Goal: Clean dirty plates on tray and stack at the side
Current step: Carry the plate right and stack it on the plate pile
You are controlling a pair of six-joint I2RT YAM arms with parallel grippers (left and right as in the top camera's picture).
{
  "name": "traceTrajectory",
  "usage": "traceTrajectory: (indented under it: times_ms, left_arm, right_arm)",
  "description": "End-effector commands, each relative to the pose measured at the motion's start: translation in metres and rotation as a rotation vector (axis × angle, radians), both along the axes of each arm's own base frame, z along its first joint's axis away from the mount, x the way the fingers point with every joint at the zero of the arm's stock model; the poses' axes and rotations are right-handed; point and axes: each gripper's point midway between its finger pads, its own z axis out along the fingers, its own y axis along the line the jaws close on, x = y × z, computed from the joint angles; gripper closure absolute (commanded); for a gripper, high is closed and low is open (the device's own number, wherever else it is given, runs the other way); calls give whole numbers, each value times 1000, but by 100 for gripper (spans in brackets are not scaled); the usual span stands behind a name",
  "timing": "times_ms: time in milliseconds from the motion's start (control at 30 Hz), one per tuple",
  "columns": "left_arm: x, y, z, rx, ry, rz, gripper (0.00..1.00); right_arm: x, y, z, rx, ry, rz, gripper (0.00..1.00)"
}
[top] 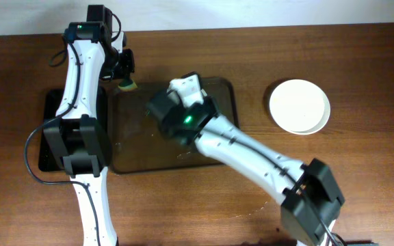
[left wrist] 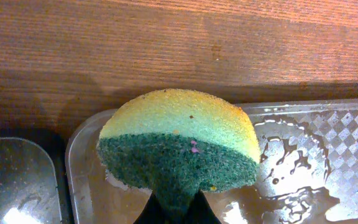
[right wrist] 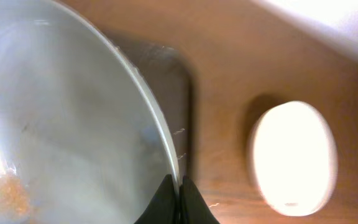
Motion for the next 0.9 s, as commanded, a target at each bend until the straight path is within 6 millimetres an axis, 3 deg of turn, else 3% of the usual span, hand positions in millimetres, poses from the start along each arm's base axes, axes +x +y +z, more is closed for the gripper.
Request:
traceTrajectory:
  times_ms: [0, 100, 333, 500, 567, 667, 767, 867]
  left_arm:
    - [2, 1, -5, 5, 4, 14, 99]
    - [2, 1, -6, 5, 8, 14, 99]
    - [-1, 1, -6, 5, 19, 14, 99]
    - [-1, 1, -6, 5, 19, 14, 99]
    - [-3, 1, -7, 5, 26, 14, 99]
    - [-3, 1, -7, 5, 28, 14, 99]
    - [-3, 1, -7, 6, 29, 14, 99]
    - [-3, 1, -7, 6, 30, 13, 99]
  right_arm:
    - [-16, -3, 80, -231, -386, -66, 96]
    - [-43, 16, 116, -338, -571, -51, 96]
    - [-48, 22, 116, -324, -574, -33, 96]
    - [-38, 22, 90, -162, -483, -43, 96]
    - [-26, 12, 67, -8, -326, -59, 96]
    - [-6, -22, 58, 240, -126, -122, 96]
    - [11, -70, 52, 481, 70, -182, 96]
    - [18, -186, 13, 631, 261, -451, 96]
